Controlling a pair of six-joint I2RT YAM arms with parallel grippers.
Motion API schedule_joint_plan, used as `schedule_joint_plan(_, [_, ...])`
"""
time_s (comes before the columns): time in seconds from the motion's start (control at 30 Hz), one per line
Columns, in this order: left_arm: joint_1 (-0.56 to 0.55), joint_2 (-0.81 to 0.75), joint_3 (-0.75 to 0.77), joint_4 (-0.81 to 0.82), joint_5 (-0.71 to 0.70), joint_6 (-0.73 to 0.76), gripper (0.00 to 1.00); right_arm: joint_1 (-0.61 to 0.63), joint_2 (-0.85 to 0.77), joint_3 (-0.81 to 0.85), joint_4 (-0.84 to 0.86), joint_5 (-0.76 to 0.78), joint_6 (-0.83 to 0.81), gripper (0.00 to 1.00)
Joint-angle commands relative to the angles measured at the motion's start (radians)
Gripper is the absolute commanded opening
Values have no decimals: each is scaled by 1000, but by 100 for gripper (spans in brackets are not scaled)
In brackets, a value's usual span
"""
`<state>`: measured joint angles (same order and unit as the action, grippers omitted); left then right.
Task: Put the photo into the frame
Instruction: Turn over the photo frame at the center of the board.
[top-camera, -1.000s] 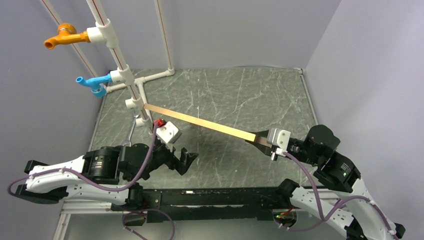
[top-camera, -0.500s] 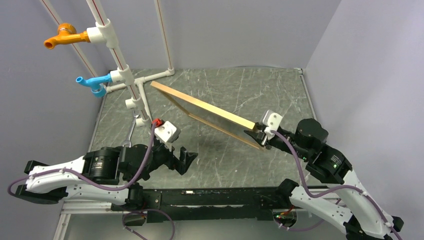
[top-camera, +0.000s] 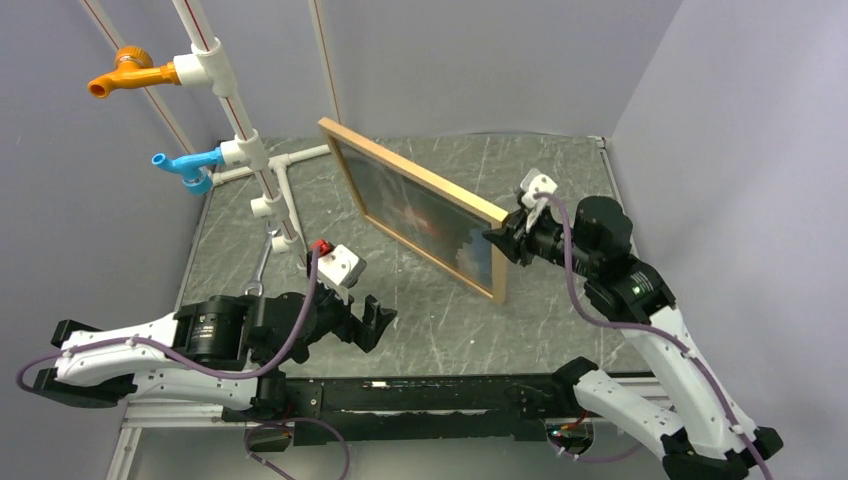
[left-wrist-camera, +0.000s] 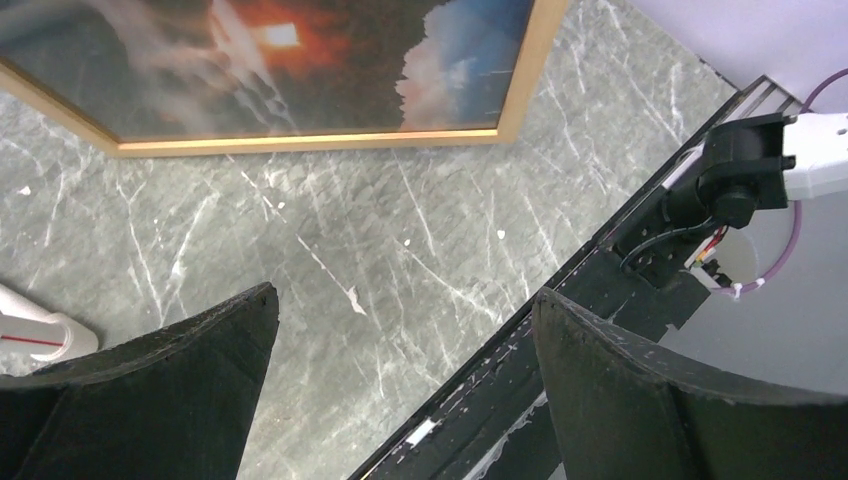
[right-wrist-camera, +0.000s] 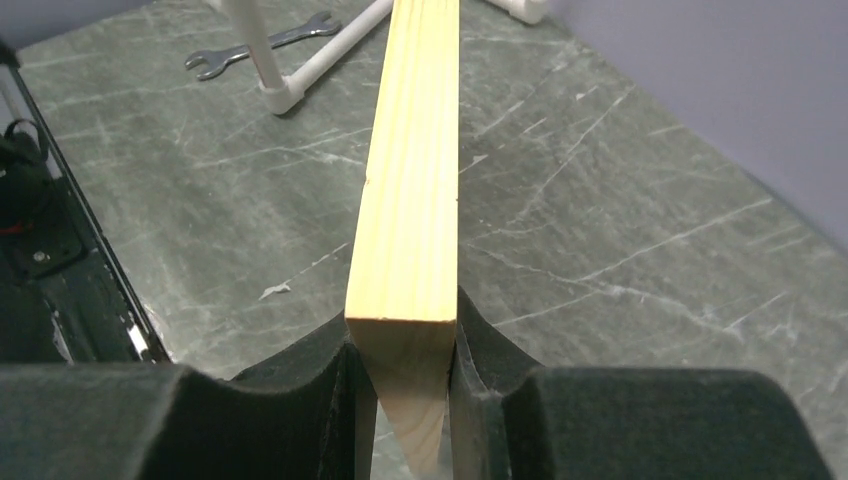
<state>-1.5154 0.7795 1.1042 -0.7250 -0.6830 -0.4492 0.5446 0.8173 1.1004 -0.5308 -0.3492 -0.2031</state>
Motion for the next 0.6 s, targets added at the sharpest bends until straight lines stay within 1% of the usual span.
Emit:
schedule_joint_plan(0.0, [-2,11,45,-60,-40,-81,99,-120,45,9,88,-246,127,0])
schedule_joint_plan(0.1, [-2,13,49,-82,-45,-117,99,-162,58,-28,123,-333,175,0])
schedule_joint_plan(0.33, [-2,42,44,-89,-57,-176,99,-281,64,-126,170,-456,334,0])
schedule_joint_plan(0.47, [-2,89,58,-98,-75,-208,99,-354,60,-173,158,-505,401,0])
schedule_joint_plan(0.57, [9,141,72,-82,-61,-204,99,-418,57,-215,150,-524,433,0])
